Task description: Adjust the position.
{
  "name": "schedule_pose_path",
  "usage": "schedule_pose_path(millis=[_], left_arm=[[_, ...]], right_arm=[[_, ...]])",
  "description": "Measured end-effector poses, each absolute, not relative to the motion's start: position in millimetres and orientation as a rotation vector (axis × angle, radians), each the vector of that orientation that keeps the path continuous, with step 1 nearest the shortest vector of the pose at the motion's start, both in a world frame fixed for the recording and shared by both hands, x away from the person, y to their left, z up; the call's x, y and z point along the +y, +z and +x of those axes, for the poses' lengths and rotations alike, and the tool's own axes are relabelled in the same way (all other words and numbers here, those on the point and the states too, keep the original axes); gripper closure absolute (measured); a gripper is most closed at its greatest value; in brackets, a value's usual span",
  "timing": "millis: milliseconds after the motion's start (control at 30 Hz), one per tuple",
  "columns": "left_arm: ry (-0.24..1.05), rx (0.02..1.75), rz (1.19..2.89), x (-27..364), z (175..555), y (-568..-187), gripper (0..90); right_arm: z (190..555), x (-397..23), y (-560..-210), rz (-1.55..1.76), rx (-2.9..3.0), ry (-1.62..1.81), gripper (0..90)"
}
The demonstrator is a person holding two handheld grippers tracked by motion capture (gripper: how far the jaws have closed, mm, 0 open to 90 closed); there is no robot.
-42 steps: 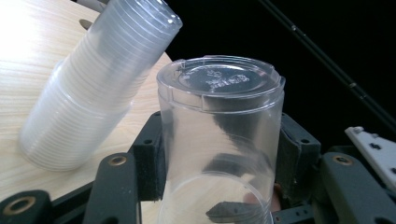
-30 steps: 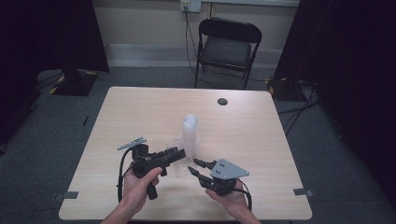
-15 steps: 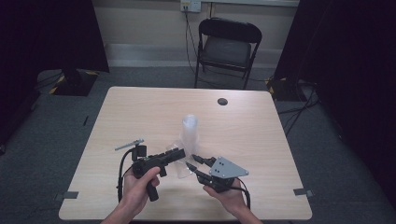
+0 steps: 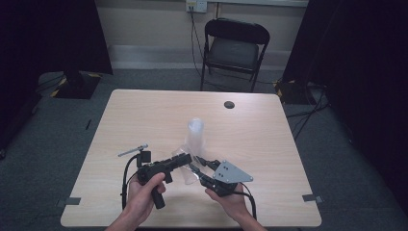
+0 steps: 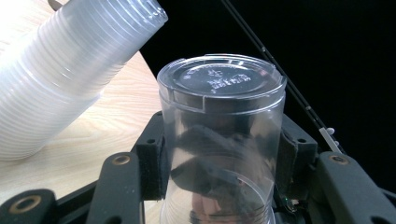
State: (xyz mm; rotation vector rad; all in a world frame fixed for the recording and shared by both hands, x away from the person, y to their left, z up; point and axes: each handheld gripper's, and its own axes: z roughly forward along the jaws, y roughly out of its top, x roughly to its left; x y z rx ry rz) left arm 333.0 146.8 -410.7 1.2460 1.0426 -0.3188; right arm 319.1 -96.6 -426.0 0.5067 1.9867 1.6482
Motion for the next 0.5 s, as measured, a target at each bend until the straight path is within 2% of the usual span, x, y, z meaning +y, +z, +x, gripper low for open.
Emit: schedule_pose_path(millis=[100,200,500], left_arm=[[-0.331,1.031,1.243,146.6,333.6,-410.9,46.9],[-0.331,1.019,1.256,146.3,333.4,-410.8,44.0],[-0.282,0.988,1.31,143.2,332.5,-410.5,37.0]], right_arm=[[318.3,-97.2,-425.4,0.506,1.966,1.658,72.9],[317.9,-99.2,-424.6,0.495,1.947,1.672,80.3],[318.7,-105.3,-422.3,0.498,1.951,1.692,87.7]])
